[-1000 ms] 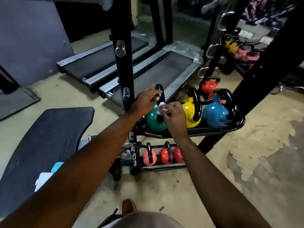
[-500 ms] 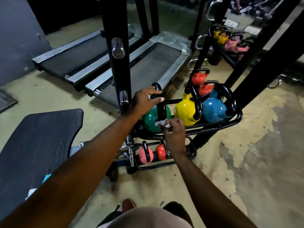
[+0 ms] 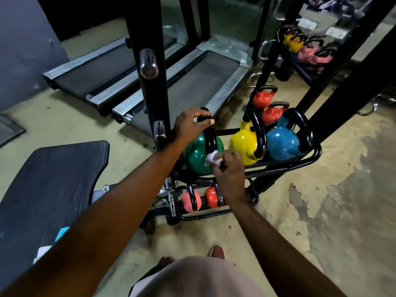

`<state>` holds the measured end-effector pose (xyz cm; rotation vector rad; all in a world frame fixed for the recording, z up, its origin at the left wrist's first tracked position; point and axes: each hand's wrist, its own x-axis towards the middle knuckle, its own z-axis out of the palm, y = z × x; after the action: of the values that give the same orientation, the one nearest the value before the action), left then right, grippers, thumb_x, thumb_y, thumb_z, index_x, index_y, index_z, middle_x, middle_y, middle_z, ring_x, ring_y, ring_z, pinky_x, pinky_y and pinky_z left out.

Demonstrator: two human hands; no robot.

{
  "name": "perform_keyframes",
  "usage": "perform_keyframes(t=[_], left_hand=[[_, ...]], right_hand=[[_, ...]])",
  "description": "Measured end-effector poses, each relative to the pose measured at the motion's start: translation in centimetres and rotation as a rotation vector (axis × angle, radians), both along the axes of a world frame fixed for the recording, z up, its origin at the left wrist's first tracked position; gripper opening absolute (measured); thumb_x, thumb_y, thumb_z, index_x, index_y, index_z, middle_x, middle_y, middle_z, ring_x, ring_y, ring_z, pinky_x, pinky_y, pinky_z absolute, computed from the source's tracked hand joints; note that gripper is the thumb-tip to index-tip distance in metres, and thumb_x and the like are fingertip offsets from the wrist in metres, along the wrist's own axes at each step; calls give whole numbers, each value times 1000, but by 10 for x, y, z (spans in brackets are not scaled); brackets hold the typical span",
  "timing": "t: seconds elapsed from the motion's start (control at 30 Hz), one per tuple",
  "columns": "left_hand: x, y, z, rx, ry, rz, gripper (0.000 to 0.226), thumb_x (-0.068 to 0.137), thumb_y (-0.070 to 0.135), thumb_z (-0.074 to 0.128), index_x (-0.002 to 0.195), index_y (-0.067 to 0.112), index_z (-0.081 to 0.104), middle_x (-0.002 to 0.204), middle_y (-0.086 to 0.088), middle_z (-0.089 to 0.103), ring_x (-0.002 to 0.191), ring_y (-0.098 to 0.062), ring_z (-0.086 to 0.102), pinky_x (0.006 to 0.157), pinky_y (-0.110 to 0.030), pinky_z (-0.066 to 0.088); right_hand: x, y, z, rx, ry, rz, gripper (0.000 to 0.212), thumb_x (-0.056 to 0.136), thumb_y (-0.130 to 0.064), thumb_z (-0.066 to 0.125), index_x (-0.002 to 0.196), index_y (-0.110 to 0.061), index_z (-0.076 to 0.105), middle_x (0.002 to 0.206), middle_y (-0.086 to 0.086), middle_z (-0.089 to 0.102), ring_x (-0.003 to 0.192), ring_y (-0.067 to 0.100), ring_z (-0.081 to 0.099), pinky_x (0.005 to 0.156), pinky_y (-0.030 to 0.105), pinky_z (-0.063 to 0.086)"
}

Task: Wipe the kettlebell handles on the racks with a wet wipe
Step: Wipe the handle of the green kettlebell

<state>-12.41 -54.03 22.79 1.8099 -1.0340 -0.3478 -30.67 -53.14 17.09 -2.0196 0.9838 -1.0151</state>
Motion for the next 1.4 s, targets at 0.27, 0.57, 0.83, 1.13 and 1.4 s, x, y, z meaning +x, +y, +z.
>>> perform_keyframes(t=[0.27, 0.57, 0.83, 1.13, 1.4], left_hand=[[8, -13, 3, -2, 93, -34, 29, 77, 30, 82, 105, 23, 77, 116, 0, 69, 114, -8, 60, 98, -23, 45], [11, -17, -1, -30, 143, -6, 24, 76, 30, 83, 99, 28, 79, 110, 1, 71, 112, -4, 60, 103, -30, 46], [7, -20, -7, -31, 164, 7, 20, 79, 32, 79, 99, 32, 78, 112, 2, 69, 109, -5, 60, 93, -25, 47], [0, -11, -5, -91, 180, 2, 19, 89, 20, 66, 104, 14, 77, 105, 1, 73, 96, 2, 64, 93, -20, 49], [-17, 28, -1, -268, 127, 80, 28, 85, 12, 52, 108, 17, 68, 119, -4, 56, 116, -14, 57, 98, -19, 45]], right_hand=[[8, -10, 15, -9, -49, -10, 22, 82, -11, 78, 98, -21, 68, 106, -4, 45, 97, 1, 52, 77, 16, 52], [16, -45, 30, 170, -144, -34, 20, 93, -29, 68, 108, -18, 73, 109, 1, 67, 104, 8, 63, 93, 32, 52], [3, -16, 29, -340, 141, 124, 16, 87, -9, 73, 103, -11, 74, 103, 0, 61, 98, 18, 52, 82, 26, 45], [28, -38, 49, -196, 86, 39, 25, 87, -3, 64, 106, -14, 75, 105, 2, 69, 100, 13, 61, 89, 28, 49], [49, -64, 69, -21, 49, 149, 33, 86, 3, 63, 115, -11, 72, 112, 2, 70, 98, 4, 63, 91, 20, 50]])
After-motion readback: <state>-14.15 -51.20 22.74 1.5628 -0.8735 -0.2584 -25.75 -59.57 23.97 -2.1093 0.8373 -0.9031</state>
